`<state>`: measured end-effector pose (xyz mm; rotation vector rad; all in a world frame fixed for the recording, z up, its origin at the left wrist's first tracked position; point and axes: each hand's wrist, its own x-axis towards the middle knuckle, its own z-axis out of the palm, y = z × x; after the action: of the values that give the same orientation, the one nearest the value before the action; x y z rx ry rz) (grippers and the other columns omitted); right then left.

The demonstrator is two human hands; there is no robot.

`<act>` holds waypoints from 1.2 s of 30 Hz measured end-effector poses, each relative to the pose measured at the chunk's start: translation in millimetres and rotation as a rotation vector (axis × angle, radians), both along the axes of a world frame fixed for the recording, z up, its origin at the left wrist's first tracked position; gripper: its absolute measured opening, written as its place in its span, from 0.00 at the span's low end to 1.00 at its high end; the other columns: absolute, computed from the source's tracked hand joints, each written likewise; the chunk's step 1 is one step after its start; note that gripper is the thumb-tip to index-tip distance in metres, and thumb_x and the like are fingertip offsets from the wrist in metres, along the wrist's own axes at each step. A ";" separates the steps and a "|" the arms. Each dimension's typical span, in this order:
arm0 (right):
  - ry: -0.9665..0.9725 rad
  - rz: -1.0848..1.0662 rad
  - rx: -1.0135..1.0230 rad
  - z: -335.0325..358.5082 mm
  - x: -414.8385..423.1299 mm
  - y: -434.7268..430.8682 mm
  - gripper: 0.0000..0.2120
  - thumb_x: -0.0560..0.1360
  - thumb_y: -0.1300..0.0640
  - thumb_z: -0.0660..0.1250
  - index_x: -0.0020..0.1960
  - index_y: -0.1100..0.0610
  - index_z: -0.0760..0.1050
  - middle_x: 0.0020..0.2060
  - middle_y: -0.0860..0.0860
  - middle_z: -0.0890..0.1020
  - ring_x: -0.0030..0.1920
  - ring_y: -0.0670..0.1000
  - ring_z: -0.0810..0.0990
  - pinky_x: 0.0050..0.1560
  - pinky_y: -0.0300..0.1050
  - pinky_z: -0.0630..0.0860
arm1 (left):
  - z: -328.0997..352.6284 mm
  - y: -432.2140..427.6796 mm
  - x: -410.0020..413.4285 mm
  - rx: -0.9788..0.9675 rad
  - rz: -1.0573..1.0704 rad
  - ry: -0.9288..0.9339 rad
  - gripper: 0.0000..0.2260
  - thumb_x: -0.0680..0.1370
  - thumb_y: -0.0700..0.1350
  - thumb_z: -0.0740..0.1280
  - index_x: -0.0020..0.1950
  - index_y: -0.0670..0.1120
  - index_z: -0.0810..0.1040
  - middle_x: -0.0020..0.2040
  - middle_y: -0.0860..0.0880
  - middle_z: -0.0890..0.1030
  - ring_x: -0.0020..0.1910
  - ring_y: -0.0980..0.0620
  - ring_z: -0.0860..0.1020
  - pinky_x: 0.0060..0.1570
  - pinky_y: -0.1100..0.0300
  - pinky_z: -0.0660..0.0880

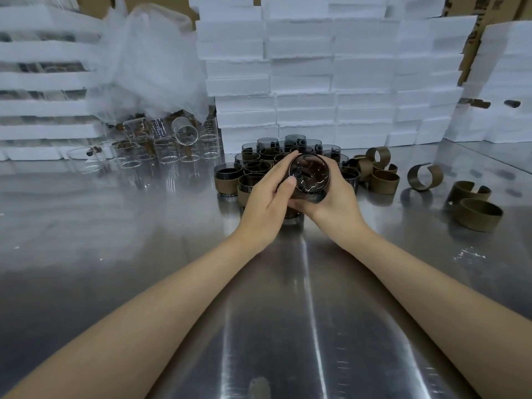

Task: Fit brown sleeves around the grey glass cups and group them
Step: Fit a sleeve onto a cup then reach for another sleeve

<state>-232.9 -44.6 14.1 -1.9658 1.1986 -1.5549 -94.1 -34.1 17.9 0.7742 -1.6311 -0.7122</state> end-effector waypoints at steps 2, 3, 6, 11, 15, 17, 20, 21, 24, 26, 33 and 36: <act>0.014 0.002 -0.006 -0.7 -0.6 -0.9 0.36 0.62 0.62 0.80 0.65 0.48 0.69 0.52 0.36 0.77 0.54 0.35 0.76 0.57 0.27 0.70 | 0.7 0.2 -1.1 0.030 -0.013 0.078 0.18 0.82 0.43 0.57 0.72 0.46 0.70 0.67 0.47 0.76 0.69 0.52 0.73 0.71 0.46 0.68; 0.024 0.003 -0.009 -1.1 -0.8 -1.4 0.36 0.62 0.62 0.80 0.64 0.46 0.68 0.51 0.35 0.77 0.53 0.33 0.75 0.56 0.25 0.69 | 1.8 0.2 -2.0 0.062 -0.027 0.139 0.16 0.83 0.41 0.57 0.70 0.45 0.72 0.64 0.48 0.79 0.65 0.53 0.76 0.68 0.45 0.71; 0.035 0.010 -0.020 -2.0 -1.2 -1.9 0.36 0.62 0.63 0.80 0.61 0.41 0.66 0.51 0.33 0.76 0.52 0.30 0.75 0.56 0.25 0.68 | 5.0 -0.6 -5.0 0.155 -0.045 0.279 0.12 0.84 0.38 0.58 0.64 0.45 0.76 0.54 0.52 0.82 0.54 0.58 0.81 0.59 0.49 0.78; 0.076 0.073 -0.074 -2.9 -2.3 -1.0 0.37 0.63 0.67 0.79 0.61 0.41 0.67 0.54 0.36 0.77 0.57 0.34 0.75 0.59 0.29 0.69 | 6.9 -0.4 -6.7 0.225 -0.040 0.395 0.08 0.82 0.41 0.62 0.51 0.50 0.79 0.47 0.52 0.83 0.49 0.56 0.81 0.49 0.54 0.80; 0.134 0.132 -0.124 -3.0 -1.5 3.3 0.33 0.65 0.68 0.77 0.66 0.54 0.71 0.59 0.47 0.77 0.61 0.43 0.76 0.64 0.38 0.71 | 6.2 -1.6 -5.2 0.229 -0.019 0.387 0.04 0.81 0.43 0.65 0.47 0.49 0.77 0.45 0.51 0.81 0.47 0.54 0.79 0.45 0.59 0.78; 0.159 0.128 -0.177 -1.4 -0.5 5.4 0.30 0.67 0.68 0.76 0.66 0.56 0.71 0.59 0.49 0.77 0.61 0.45 0.76 0.64 0.41 0.72 | 6.6 -2.0 -5.0 0.227 -0.009 0.386 0.03 0.79 0.43 0.67 0.46 0.48 0.77 0.42 0.54 0.81 0.44 0.58 0.79 0.42 0.64 0.77; 0.204 0.114 -0.222 1.6 0.4 6.7 0.26 0.68 0.69 0.74 0.64 0.60 0.73 0.59 0.52 0.78 0.61 0.47 0.76 0.64 0.43 0.72 | 6.9 -1.9 -5.8 0.196 0.000 0.368 0.04 0.78 0.41 0.69 0.45 0.48 0.75 0.42 0.55 0.80 0.43 0.62 0.79 0.44 0.67 0.76; 0.214 0.112 -0.225 2.4 0.6 7.0 0.26 0.68 0.69 0.74 0.64 0.60 0.74 0.59 0.52 0.78 0.61 0.47 0.76 0.64 0.42 0.72 | 6.7 -1.5 -5.8 0.186 0.001 0.360 0.05 0.78 0.41 0.69 0.46 0.48 0.75 0.44 0.55 0.80 0.44 0.62 0.79 0.44 0.67 0.76; 0.221 0.107 -0.251 3.0 1.3 8.3 0.26 0.68 0.69 0.74 0.65 0.59 0.74 0.59 0.51 0.78 0.62 0.46 0.75 0.64 0.38 0.71 | 5.5 -1.4 -4.9 0.164 0.005 0.312 0.08 0.76 0.41 0.72 0.50 0.48 0.73 0.49 0.50 0.79 0.50 0.59 0.78 0.50 0.64 0.75; 0.212 0.104 -0.265 2.2 1.9 8.6 0.27 0.68 0.70 0.74 0.65 0.58 0.74 0.60 0.50 0.77 0.62 0.44 0.74 0.64 0.35 0.69 | 4.9 -0.7 -4.8 0.160 -0.004 0.280 0.14 0.73 0.42 0.74 0.53 0.48 0.72 0.51 0.49 0.78 0.51 0.58 0.78 0.50 0.63 0.75; 0.178 0.063 -0.160 2.1 1.2 7.8 0.33 0.65 0.67 0.75 0.68 0.53 0.73 0.61 0.45 0.77 0.63 0.40 0.73 0.62 0.30 0.67 | 1.8 1.7 -5.7 0.066 0.024 0.170 0.25 0.66 0.45 0.76 0.58 0.54 0.70 0.55 0.54 0.78 0.54 0.64 0.78 0.51 0.71 0.73; 0.141 0.035 -0.113 3.2 1.8 8.5 0.30 0.67 0.63 0.75 0.67 0.51 0.74 0.61 0.44 0.78 0.63 0.39 0.74 0.60 0.27 0.67 | -0.9 3.3 -6.7 -0.003 0.039 0.103 0.28 0.67 0.44 0.76 0.64 0.53 0.70 0.57 0.57 0.78 0.57 0.63 0.78 0.54 0.72 0.72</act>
<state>-231.1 -36.1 17.3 -2.1889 1.1454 -1.5197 -100.8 -30.8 17.0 0.7537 -1.5203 -0.7106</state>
